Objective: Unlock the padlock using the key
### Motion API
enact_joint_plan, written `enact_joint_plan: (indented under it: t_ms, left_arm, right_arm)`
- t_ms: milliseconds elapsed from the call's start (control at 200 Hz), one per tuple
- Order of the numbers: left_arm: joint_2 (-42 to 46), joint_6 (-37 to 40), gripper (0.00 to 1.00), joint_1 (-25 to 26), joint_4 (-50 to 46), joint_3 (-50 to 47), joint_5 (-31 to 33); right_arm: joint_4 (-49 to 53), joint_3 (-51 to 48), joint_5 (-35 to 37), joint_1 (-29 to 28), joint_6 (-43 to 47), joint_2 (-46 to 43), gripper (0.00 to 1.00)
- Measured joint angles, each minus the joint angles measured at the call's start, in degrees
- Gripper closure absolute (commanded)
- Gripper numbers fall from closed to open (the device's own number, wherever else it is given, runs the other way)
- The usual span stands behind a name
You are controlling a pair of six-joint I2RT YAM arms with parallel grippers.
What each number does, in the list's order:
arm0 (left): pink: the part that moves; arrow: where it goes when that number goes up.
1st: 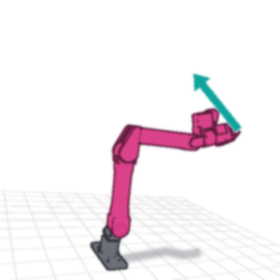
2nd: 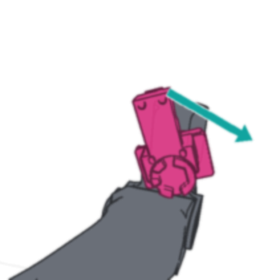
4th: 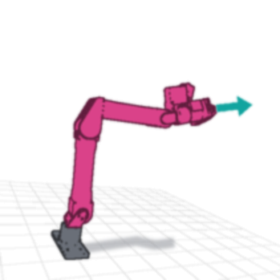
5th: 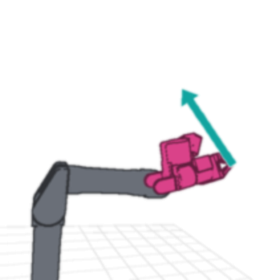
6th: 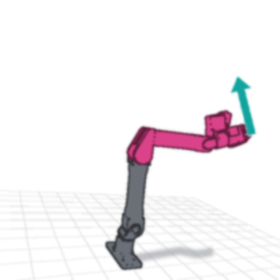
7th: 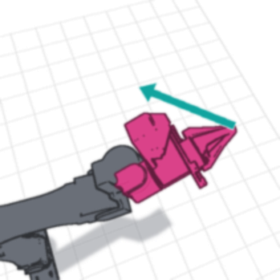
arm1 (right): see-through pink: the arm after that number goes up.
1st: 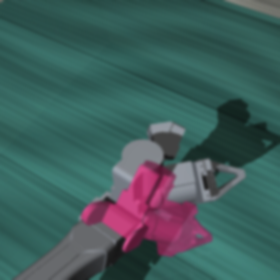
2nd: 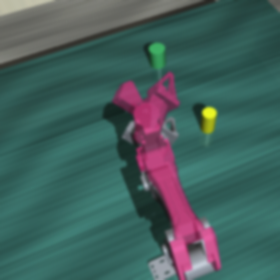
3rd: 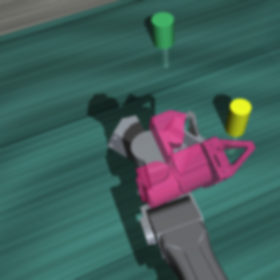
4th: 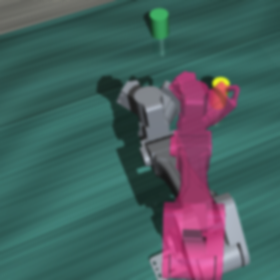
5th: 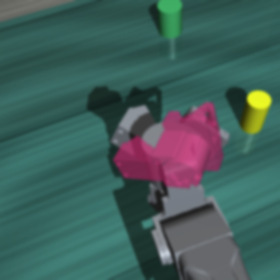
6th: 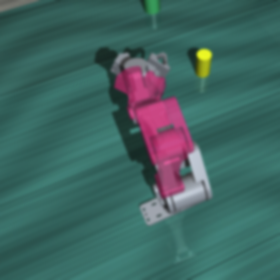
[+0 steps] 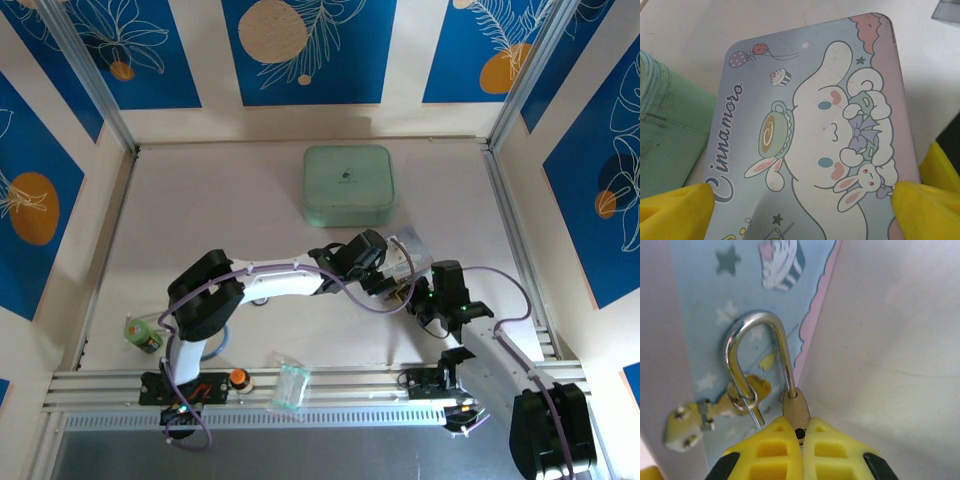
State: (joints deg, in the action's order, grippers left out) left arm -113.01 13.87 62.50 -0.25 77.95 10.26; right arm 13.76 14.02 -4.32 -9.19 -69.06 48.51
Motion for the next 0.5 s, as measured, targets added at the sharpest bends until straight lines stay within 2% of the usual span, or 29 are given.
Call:
enact_joint_plan:
  t_ms: [345,500]
  left_arm:
    - [0.07,-0.31,0.09,-0.39,3.19,-1.64,0.68]
    - [0.39,-1.64,0.1,-0.52,4.52,-2.75,0.96]
  right_arm:
    - [3.85,6.4,-4.5,10.69,9.62,7.65,1.0]
    - [4.59,7.13,-6.58,12.39,13.14,10.91,1.0]
